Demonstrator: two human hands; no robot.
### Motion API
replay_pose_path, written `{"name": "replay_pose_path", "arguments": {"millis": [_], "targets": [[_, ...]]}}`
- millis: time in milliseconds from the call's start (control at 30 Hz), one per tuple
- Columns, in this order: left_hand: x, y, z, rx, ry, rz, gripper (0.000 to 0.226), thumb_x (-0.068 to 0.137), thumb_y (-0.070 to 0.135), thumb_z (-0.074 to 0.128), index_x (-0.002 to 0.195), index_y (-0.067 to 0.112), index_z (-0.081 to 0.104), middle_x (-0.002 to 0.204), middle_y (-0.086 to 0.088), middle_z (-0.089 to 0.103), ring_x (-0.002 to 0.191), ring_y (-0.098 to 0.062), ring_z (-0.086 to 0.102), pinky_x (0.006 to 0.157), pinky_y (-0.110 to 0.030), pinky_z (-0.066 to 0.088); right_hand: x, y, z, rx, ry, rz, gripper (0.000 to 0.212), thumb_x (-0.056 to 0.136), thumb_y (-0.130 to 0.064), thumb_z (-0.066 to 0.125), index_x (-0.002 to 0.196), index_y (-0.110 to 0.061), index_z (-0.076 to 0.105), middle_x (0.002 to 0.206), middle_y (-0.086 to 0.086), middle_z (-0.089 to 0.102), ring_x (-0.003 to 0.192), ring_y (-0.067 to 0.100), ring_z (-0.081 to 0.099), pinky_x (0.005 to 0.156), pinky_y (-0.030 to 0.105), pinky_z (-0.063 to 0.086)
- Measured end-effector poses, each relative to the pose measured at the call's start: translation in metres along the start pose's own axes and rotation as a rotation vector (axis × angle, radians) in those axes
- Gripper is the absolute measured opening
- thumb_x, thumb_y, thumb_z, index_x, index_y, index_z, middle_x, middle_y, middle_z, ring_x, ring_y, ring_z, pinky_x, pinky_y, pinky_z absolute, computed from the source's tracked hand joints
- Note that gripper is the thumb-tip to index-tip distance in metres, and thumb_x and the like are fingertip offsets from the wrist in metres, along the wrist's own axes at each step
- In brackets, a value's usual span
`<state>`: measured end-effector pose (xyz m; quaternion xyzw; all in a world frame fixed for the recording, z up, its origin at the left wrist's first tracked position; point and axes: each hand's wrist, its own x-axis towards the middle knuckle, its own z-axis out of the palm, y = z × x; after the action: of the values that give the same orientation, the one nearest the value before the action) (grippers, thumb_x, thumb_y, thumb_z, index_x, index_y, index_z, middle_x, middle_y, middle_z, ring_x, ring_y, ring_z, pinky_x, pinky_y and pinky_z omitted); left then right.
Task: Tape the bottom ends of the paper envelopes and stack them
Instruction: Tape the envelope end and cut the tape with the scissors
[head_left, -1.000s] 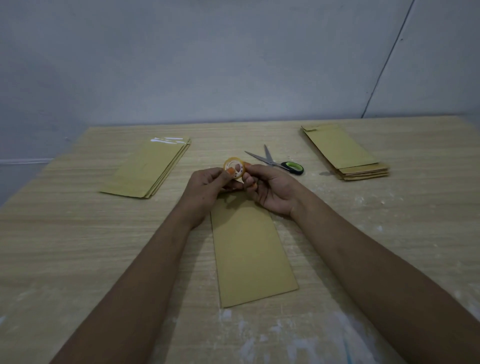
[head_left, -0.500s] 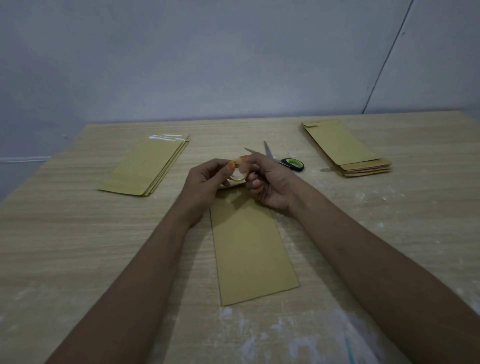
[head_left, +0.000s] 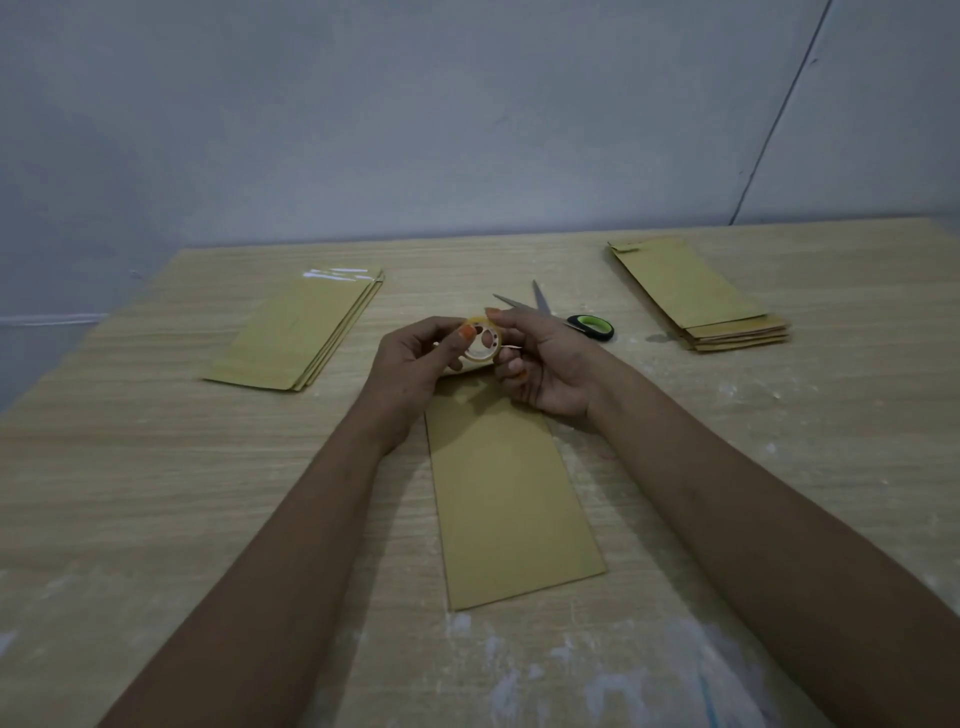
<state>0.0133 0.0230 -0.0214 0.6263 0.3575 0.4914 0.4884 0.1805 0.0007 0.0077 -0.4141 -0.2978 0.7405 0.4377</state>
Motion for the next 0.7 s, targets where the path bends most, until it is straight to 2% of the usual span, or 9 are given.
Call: {"name": "replay_pose_path", "arguments": {"millis": [100, 167, 267, 500, 600, 700], "targets": [[0.0001, -0.0008, -0.0004, -0.004, 0.004, 0.008, 0.014, 0.094, 0.015, 0.063, 0.103, 0.011, 0.073, 0.083, 0.0, 0.068, 0.07, -0.009, 0.05, 0.068, -0.018, 0.045, 0.0011, 0.0015, -0.0022, 0.035, -0.004, -0.004, 0.019, 0.092, -0.024, 0.06, 0.08, -0.009, 0.061, 0.055, -0.002, 0.05, 0.041, 0.003, 0.046, 0.039, 0.013, 0.037], [0.0004, -0.0008, -0.0008, -0.001, 0.013, 0.009, 0.014, 0.094, 0.014, 0.063, 0.104, 0.009, 0.073, 0.08, 0.004, 0.068, 0.068, -0.007, 0.05, 0.067, -0.016, 0.044, 0.0005, 0.002, -0.0042, 0.071, -0.016, -0.008, 0.019, 0.095, -0.02, 0.057, 0.082, -0.007, 0.061, 0.056, -0.001, 0.052, 0.042, 0.003, 0.047, 0.04, 0.013, 0.038], [0.0001, -0.0009, -0.0008, -0.007, 0.017, 0.008, 0.014, 0.093, 0.013, 0.064, 0.104, 0.009, 0.073, 0.075, 0.011, 0.069, 0.066, -0.004, 0.05, 0.066, -0.014, 0.044, -0.0016, 0.0011, -0.0039, 0.085, -0.016, -0.001, 0.024, 0.094, -0.017, 0.054, 0.077, -0.005, 0.065, 0.056, 0.0, 0.052, 0.042, 0.004, 0.047, 0.041, 0.013, 0.038], [-0.0012, -0.0002, -0.0018, -0.021, -0.002, 0.008, 0.018, 0.088, 0.018, 0.067, 0.103, 0.009, 0.074, 0.079, 0.004, 0.07, 0.068, -0.006, 0.05, 0.069, -0.018, 0.045, -0.0019, -0.0009, 0.0012, -0.031, 0.043, 0.038, 0.017, 0.09, -0.024, 0.056, 0.081, -0.01, 0.059, 0.06, -0.001, 0.044, 0.043, 0.005, 0.041, 0.039, 0.014, 0.036], [-0.0016, -0.0004, -0.002, -0.044, 0.0, -0.002, 0.023, 0.085, 0.022, 0.068, 0.104, 0.01, 0.074, 0.082, 0.002, 0.071, 0.069, -0.007, 0.05, 0.071, -0.02, 0.045, -0.0022, -0.0008, 0.0021, -0.021, 0.052, 0.032, 0.015, 0.09, -0.021, 0.053, 0.081, -0.01, 0.058, 0.062, 0.0, 0.044, 0.042, 0.005, 0.042, 0.037, 0.014, 0.035], [-0.0008, -0.0008, -0.003, -0.037, 0.007, -0.005, 0.019, 0.089, 0.016, 0.067, 0.107, 0.011, 0.074, 0.081, 0.006, 0.071, 0.068, -0.007, 0.05, 0.071, -0.02, 0.044, -0.0031, -0.0011, 0.0019, 0.009, 0.055, 0.021, 0.014, 0.09, -0.017, 0.049, 0.08, -0.01, 0.056, 0.063, 0.0, 0.044, 0.04, 0.004, 0.043, 0.036, 0.014, 0.034]]}}
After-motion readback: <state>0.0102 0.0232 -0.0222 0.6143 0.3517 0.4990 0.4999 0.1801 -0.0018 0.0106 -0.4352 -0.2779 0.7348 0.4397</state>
